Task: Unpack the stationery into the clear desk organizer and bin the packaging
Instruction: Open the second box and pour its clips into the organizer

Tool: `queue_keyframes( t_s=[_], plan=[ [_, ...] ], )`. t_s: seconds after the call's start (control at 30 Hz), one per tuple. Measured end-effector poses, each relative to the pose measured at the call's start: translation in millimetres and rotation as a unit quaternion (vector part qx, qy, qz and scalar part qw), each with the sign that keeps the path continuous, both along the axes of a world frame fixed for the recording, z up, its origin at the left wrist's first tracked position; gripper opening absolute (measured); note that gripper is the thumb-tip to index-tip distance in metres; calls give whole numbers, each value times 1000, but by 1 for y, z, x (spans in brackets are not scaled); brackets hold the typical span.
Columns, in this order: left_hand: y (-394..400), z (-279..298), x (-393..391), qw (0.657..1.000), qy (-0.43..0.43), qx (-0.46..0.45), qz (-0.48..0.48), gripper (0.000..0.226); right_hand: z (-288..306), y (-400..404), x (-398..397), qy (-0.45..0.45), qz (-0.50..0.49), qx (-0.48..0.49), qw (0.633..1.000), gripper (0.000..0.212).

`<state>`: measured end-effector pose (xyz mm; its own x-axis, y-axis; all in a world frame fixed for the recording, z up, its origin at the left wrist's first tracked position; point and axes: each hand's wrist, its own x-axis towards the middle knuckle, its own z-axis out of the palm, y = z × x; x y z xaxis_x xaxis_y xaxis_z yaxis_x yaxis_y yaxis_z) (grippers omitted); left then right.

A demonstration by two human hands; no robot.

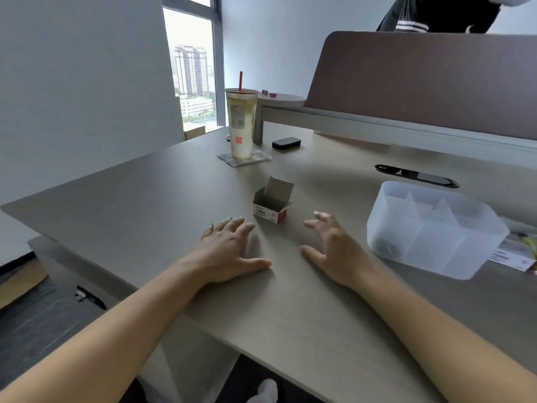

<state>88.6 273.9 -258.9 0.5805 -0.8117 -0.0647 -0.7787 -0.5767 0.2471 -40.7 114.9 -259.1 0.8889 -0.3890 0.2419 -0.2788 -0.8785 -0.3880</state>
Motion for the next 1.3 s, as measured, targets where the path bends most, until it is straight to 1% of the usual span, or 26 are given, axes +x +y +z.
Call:
queue_keyframes(
  t_s=[0.07,0.17,0.3,0.37,0.43,0.53,0.6,0.77,0.87,1.03,1.17,1.23,1.3],
  plan=[
    [-4,2,-18,999,2,-5,-42,81,-1,1,-43,31,22,-26,999,44],
    [-18,5,-53,995,5,-5,-101,78,0,-3,-107,54,-7,-25,998,40],
    [-56,9,-101,984,15,0,-178,78,3,-27,-182,77,-96,-13,992,40],
    [-78,10,-124,976,2,-2,-218,81,3,-45,-210,60,-154,-7,986,39],
    [-99,9,-142,968,-6,-7,-252,89,4,-64,-229,19,-211,-5,977,38],
    [-123,5,-158,959,-16,-28,-282,108,5,-98,-235,-26,-279,-18,960,44],
    [-134,0,-160,956,-26,-36,-291,110,4,-119,-227,-31,-298,-26,954,50],
    [-144,-5,-154,956,-36,-42,-289,111,2,-154,-200,24,-310,-61,948,56],
    [-145,-5,-154,956,-41,-40,-287,112,-1,-164,-193,56,-300,-89,948,52],
    [-145,-7,-153,955,-42,-44,-291,111,-1,-159,-200,25,-300,-115,947,37],
    [-143,-7,-155,955,-34,-46,-291,112,0,-143,-210,-2,-272,-87,958,27],
    [-143,-7,-155,956,-24,-50,-287,111,3,-131,-216,-12,-254,-71,965,27],
    [-142,-5,-156,959,4,-60,-278,107,6,-117,-220,-48,-229,-33,972,30]
  ],
)
